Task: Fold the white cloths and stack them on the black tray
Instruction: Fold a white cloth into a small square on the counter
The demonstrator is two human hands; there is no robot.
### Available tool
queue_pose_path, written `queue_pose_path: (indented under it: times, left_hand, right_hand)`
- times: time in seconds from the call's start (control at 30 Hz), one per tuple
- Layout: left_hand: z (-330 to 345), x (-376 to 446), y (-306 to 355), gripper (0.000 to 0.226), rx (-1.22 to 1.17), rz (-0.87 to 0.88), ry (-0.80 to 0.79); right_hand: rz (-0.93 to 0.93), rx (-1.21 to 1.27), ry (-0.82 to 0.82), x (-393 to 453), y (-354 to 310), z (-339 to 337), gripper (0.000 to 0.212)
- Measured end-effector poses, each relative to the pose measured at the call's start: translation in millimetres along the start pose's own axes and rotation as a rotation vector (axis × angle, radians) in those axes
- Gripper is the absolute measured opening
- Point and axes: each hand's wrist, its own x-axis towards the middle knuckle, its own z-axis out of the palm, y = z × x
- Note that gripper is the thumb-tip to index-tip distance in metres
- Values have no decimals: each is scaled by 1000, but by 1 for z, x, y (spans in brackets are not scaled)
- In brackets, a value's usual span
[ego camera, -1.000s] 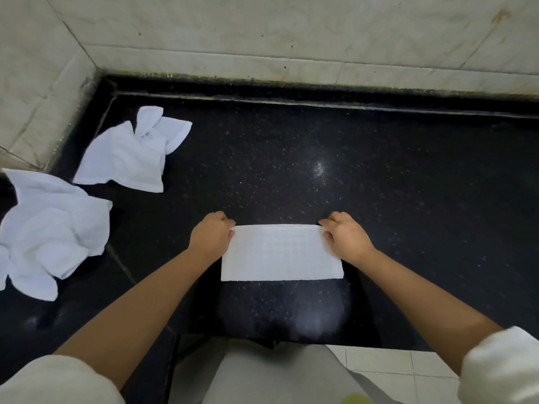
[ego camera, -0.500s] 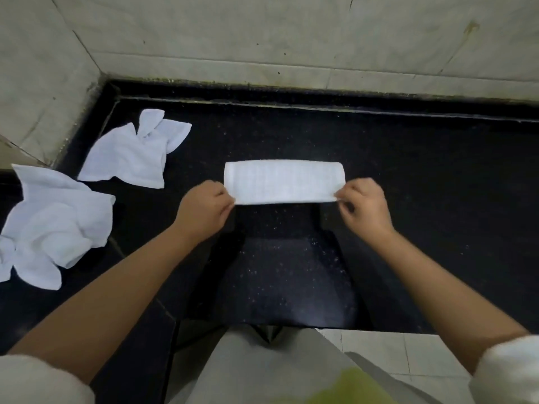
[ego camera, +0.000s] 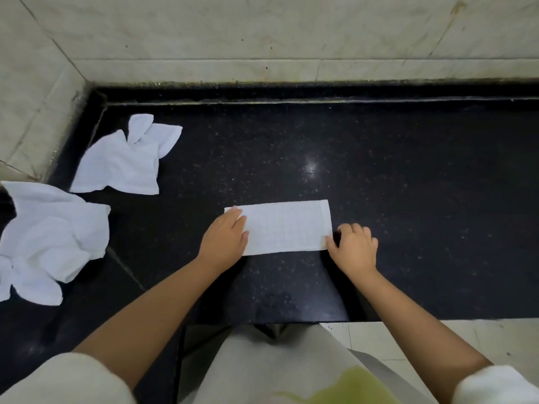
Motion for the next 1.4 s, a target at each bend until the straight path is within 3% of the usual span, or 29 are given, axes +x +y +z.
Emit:
queue_pose_path:
  times: [0.13,0.43,0.5,0.57,0.67,0.8,0.9,0.97,1.03,1.2,1.4]
  left_hand:
    - [15,21,20,61,-3,-165,-240]
    - [32,18,20,66,-1,-188,-276]
    - [31,17,21,66,-7,-190,-277]
    - [29,18,21,66,-19,-185,-276]
    - [24,18,14,65,-90,-163,-268]
    - [10,-3,-10,76,-165,-255,-141]
    - [6,-29,-35,66,-183,-382,-130]
    - [6,-46,-48,58,-196,-434,-114]
    - [7,-61,-55,56,-218,-470,-94]
    - [16,-78,-60,83,-199,-491,-94]
    - [24,-81,-60,65,-114,-504,-153]
  right_hand:
    - [128,-105,-114,1,-16,5,39]
    - [312,13,-178,6,-33,7,24]
    - [312,134,-124,6,-34,4,19]
    - [306,412,-71,4,-36,-4,14]
    - [207,747,45,1,-58,-22,27]
    - [-22,813,166,-4,-108,-27,33]
    - [-266,696,104,-16,-139,-4,30]
    - [-489,464,67,-24,-147,24,17]
    - [-615,312,72,-28,-145,51,19]
    - [-688,239,42,-27,-137,63,19]
    - [-525,471,161,-25,-151,47,11]
